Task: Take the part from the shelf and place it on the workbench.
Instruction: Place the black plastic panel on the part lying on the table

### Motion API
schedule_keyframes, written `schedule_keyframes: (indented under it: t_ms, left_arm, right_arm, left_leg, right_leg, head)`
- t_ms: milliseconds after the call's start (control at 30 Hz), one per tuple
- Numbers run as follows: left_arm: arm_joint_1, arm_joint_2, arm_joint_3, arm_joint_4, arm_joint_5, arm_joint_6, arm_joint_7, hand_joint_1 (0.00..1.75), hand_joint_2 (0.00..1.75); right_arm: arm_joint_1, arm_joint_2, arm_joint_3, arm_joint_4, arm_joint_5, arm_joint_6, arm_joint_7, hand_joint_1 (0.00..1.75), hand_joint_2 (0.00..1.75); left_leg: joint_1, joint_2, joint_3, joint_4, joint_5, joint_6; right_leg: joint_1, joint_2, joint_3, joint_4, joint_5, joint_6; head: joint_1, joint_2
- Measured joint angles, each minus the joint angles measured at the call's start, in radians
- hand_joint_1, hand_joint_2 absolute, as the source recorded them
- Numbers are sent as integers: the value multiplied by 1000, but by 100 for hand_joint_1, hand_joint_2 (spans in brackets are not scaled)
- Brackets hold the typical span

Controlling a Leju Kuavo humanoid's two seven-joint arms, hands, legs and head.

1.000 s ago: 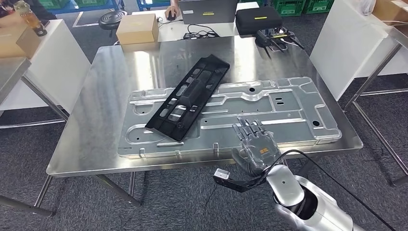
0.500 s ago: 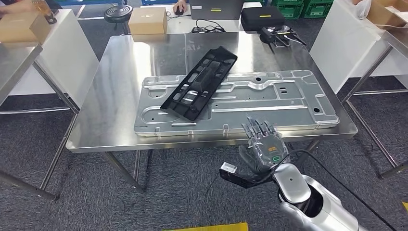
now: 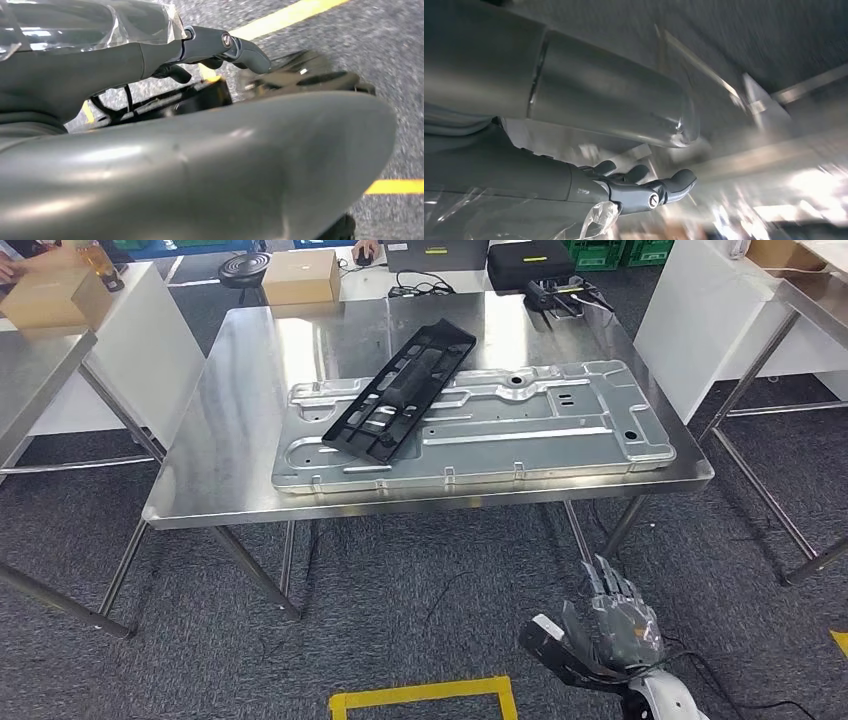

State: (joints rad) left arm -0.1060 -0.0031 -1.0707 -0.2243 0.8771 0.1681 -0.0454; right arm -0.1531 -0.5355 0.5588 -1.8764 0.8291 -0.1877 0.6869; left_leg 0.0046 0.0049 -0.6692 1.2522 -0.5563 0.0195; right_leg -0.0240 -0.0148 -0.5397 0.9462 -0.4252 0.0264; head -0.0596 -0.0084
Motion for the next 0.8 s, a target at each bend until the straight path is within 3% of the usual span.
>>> schedule_keyframes:
  t_ms: [33,67,133,200,233,300,333,367,433,467,500,533,567,600,633,700,733,800]
  left_arm:
    - [0,0,0,0,3,2,0,0,0]
    - [0,0,1,0,6,3,0,0,0]
    - [-2,1,1,0,9,5,0,0,0]
    - [-8,2,2,0,10,6,1,0,0]
    - [-10,2,3,0,9,6,1,0,0]
    - [-9,2,3,0,8,4,4,0,0]
    - [-7,2,3,0,8,3,6,0,0]
    - [-7,2,3,0,7,2,8,0,0]
    - [-9,2,3,0,6,0,9,0,0]
    - [-9,2,3,0,5,0,10,0,0]
    - [-9,2,3,0,5,-1,11,0,0]
    - [-8,1,3,0,4,0,13,0,0]
    - [-8,1,3,0,4,0,14,0,0]
    - [-9,1,3,0,3,1,15,0,0]
    - [-10,1,3,0,3,2,15,0,0]
    - [-12,2,3,0,3,4,17,0,0]
    - [-13,2,3,0,2,4,18,0,0]
    - [-13,2,3,0,-1,4,20,0,0]
  right_arm:
    - [50,1,-35,14,-42,-48,-1,0,0]
    - [96,2,-66,35,-96,-113,-5,0,0]
    - [173,8,-115,102,-259,-269,-48,0,0]
    - [220,28,-155,221,-487,-407,-174,0,0]
    - [233,42,-170,292,-596,-446,-252,0,0]
    - [239,78,-190,464,-791,-461,-406,0,0]
    - [230,100,-198,557,-868,-437,-454,0,0]
    - [218,127,-208,664,-944,-400,-487,0,0]
    - [189,181,-228,854,-1029,-328,-479,0,0]
    - [176,210,-235,939,-1036,-304,-447,0,0]
    - [164,239,-237,1015,-1020,-284,-401,0,0]
    - [152,270,-234,1085,-993,-260,-347,0,0]
    - [143,298,-229,1146,-967,-231,-293,0,0]
    - [137,325,-222,1198,-945,-201,-252,0,0]
    - [130,352,-215,1241,-932,-178,-226,0,0]
    - [119,400,-205,1312,-916,-156,-212,0,0]
    - [114,420,-200,1341,-910,-152,-214,0,0]
    - [107,453,-192,1391,-902,-144,-220,0,0]
  left_leg:
    - [0,0,19,6,18,1]
    - [0,0,54,-25,47,5]
    - [-4,-4,166,-171,81,18]
    - [-10,-9,249,-309,63,29]
    - [-14,-11,261,-340,55,33]
    - [-17,-11,250,-351,71,43]
    - [-17,-10,240,-353,84,51]
    - [-17,-8,228,-356,99,58]
    - [-20,-6,197,-355,125,68]
    - [-22,-5,181,-354,138,70]
    - [-24,-4,167,-353,150,70]
    - [-25,-3,152,-351,161,69]
    - [-24,-1,138,-347,170,66]
    - [-23,0,124,-339,178,62]
    - [-24,1,109,-329,183,57]
    - [-28,4,87,-309,192,45]
    - [-29,7,82,-303,197,40]
    - [-23,10,78,-297,203,27]
  right_leg:
    - [0,-1,-15,0,11,2]
    - [0,-2,-29,1,22,5]
    - [1,-2,-51,1,43,12]
    - [1,-3,-61,-1,63,23]
    - [1,-5,-62,-4,73,30]
    - [-4,-5,-66,-9,85,42]
    - [-5,-3,-74,3,65,46]
    - [-7,1,-88,36,25,48]
    - [-8,6,-124,160,-86,50]
    - [-7,7,-138,229,-122,52]
    - [-7,8,-142,280,-132,53]
    - [-7,9,-131,302,-118,54]
    - [-7,9,-103,286,-89,55]
    - [-9,9,-57,234,-63,56]
    - [-10,9,-1,159,-55,58]
    - [-8,13,80,32,-72,50]
    - [-5,15,94,4,-83,43]
    - [-2,14,87,-2,-77,23]
  head:
    - [0,0]
    - [0,0]
    - [0,0]
    - [0,0]
    - [1,0]
    - [1,0]
    - [1,0]
    - [2,0]
    - [3,0]
    - [4,0]
    - [4,0]
    - [4,0]
    - [4,0]
    - [4,0]
    - [4,0]
    - [3,0]
    - [2,0]
    - [1,0]
